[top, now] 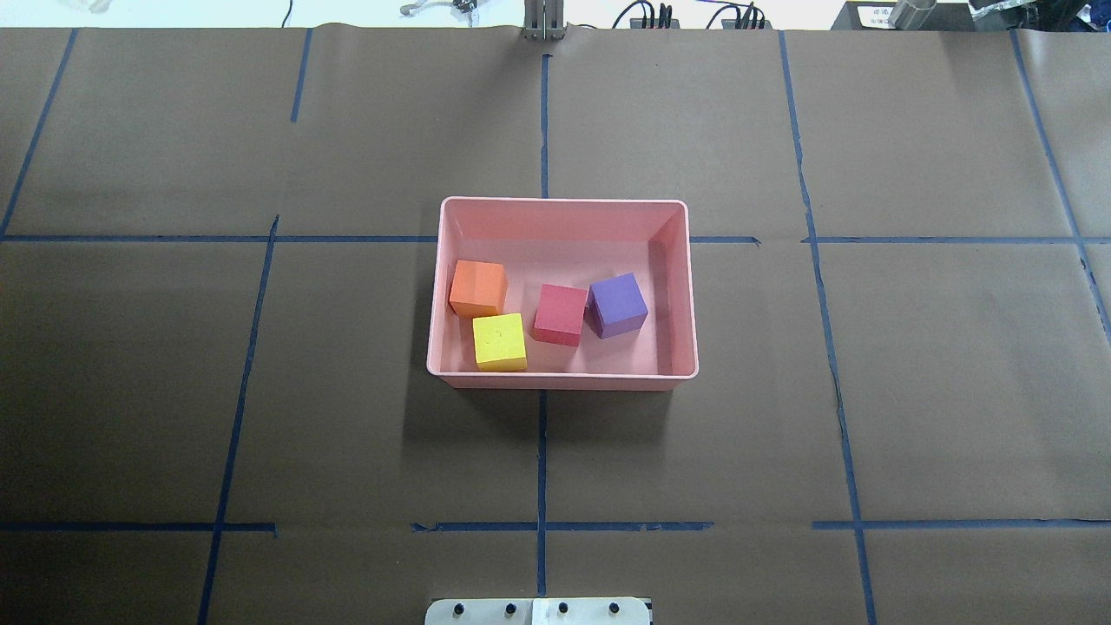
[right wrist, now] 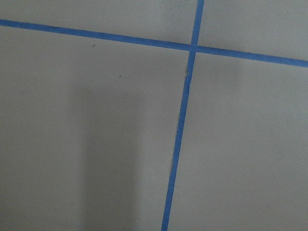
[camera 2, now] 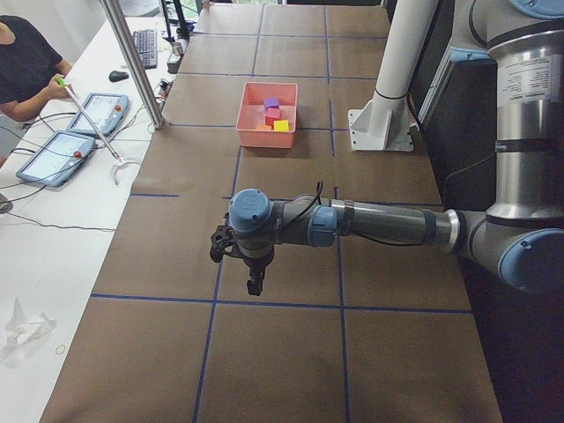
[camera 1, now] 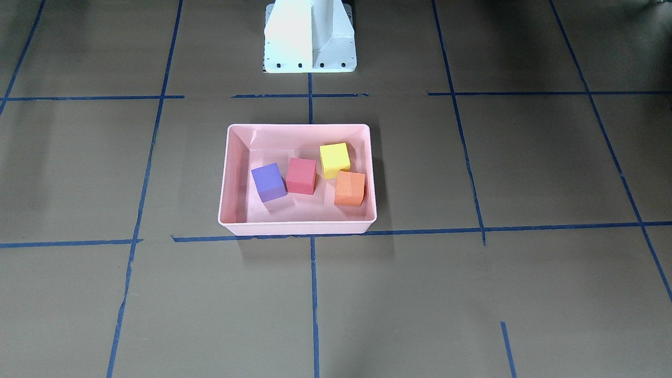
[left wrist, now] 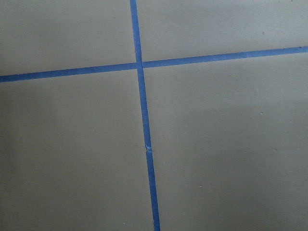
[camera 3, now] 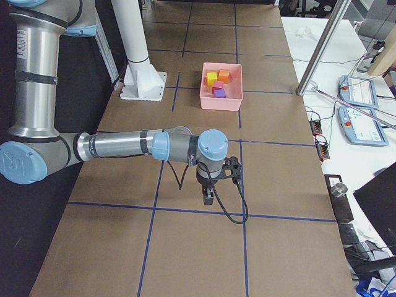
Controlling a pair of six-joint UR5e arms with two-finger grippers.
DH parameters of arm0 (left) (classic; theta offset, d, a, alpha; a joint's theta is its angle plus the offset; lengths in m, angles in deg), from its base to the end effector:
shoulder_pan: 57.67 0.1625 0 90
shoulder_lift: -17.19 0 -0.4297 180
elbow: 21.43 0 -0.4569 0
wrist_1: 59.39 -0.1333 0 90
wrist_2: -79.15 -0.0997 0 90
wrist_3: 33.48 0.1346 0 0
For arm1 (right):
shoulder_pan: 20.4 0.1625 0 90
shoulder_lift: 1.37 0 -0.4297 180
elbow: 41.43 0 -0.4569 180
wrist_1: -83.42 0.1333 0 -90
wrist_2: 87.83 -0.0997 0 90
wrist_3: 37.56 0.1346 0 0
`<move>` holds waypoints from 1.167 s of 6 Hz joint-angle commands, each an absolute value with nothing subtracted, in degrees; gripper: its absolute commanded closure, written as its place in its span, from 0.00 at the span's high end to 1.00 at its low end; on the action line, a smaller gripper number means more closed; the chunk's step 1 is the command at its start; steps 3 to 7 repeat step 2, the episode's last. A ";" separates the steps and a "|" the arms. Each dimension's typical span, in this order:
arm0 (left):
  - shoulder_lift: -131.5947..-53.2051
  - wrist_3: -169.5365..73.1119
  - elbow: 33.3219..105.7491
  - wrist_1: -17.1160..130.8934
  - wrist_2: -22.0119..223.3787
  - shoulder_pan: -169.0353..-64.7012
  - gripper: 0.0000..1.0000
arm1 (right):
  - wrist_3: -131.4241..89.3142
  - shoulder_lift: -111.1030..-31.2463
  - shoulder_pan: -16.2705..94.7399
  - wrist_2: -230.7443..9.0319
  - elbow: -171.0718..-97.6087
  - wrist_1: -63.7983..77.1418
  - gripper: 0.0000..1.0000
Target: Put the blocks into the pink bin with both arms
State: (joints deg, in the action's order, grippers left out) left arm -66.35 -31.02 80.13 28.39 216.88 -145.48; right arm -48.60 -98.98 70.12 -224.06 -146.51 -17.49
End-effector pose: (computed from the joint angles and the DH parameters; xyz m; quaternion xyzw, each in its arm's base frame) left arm -0.0142 -0.5118 0.6343 0.0239 0.4044 0.0472 0.9130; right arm 0.0405 -0.4897 0.6279 0.0121 -0.3932 -0.0725 0.9165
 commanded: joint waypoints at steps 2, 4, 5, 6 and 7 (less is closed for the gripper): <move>-66.39 -30.93 80.78 28.32 216.96 -145.48 1.00 | -48.63 -98.75 70.13 -223.98 -145.67 -17.39 1.00; -66.39 -30.93 80.78 28.32 216.96 -145.48 1.00 | -48.63 -98.75 70.13 -223.98 -145.67 -17.39 1.00; -66.39 -30.93 80.78 28.32 216.96 -145.48 1.00 | -48.63 -98.75 70.13 -223.98 -145.67 -17.39 1.00; -66.39 -30.93 80.78 28.32 216.96 -145.48 1.00 | -48.63 -98.75 70.13 -223.98 -145.67 -17.39 1.00; -66.39 -30.93 80.78 28.32 216.96 -145.48 1.00 | -48.63 -98.75 70.13 -223.98 -145.67 -17.39 1.00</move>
